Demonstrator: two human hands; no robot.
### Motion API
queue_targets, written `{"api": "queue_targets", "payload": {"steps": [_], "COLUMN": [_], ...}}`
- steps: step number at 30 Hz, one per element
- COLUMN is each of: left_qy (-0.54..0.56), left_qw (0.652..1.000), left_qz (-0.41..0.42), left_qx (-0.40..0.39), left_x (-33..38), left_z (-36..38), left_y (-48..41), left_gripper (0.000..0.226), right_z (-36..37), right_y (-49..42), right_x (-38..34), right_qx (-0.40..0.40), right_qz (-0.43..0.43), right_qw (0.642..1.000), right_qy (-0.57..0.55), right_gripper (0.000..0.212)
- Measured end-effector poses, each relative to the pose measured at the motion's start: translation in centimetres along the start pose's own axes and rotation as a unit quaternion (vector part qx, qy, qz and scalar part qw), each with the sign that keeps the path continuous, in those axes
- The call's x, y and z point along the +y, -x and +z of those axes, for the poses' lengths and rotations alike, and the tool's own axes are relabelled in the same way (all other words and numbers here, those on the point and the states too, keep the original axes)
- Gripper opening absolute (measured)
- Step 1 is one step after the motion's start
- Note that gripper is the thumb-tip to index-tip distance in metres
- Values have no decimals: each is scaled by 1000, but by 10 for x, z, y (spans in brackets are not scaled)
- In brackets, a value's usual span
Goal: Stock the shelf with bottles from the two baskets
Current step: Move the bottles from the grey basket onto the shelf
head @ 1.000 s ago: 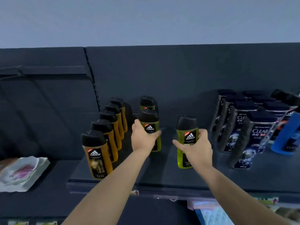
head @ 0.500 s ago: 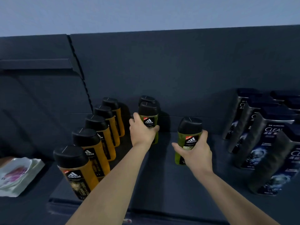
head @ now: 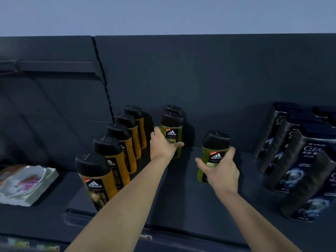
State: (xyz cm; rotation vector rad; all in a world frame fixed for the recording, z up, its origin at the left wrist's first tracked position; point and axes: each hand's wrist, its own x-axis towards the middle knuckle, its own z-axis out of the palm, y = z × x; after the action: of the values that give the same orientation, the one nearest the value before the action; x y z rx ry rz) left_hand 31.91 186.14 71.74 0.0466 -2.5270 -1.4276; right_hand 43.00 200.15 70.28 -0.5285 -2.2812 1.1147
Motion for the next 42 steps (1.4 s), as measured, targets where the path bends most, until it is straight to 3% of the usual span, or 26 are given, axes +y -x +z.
{"api": "queue_targets", "payload": {"steps": [3, 6, 10, 12, 16, 20, 29, 42], "left_qy": [-4, -78, -56, -38, -23, -45, -10, -37], "left_qw": [1000, 996, 984, 978, 978, 980, 983, 985], "left_qz": [-26, 30, 64, 93, 162, 178, 165, 139], "left_qx": [8, 16, -155, -182, -130, -83, -79, -90], "left_x": [-5, -13, -21, -26, -38, -46, -45, -41], "left_z": [-5, -14, -31, -36, -42, -47, -44, -32], "left_y": [14, 33, 55, 67, 80, 76, 65, 58], "left_gripper": [98, 75, 72, 73, 62, 61, 107, 111], "right_z": [3, 10, 25, 33, 45, 43, 55, 53], "right_y": [4, 9, 17, 21, 27, 23, 15, -2], "right_x": [-2, -8, -21, -27, -29, -28, -37, -25], "right_qx": [-3, -14, -46, -77, -157, -216, -203, -237], "right_qz": [-5, -15, -39, -50, -85, -128, -145, -123], "right_qw": [1000, 1000, 997, 993, 970, 955, 963, 962], "right_qy": [0, -9, -38, -72, -164, -161, -102, -63], "right_gripper": [72, 72, 73, 70, 53, 50, 51, 51]}}
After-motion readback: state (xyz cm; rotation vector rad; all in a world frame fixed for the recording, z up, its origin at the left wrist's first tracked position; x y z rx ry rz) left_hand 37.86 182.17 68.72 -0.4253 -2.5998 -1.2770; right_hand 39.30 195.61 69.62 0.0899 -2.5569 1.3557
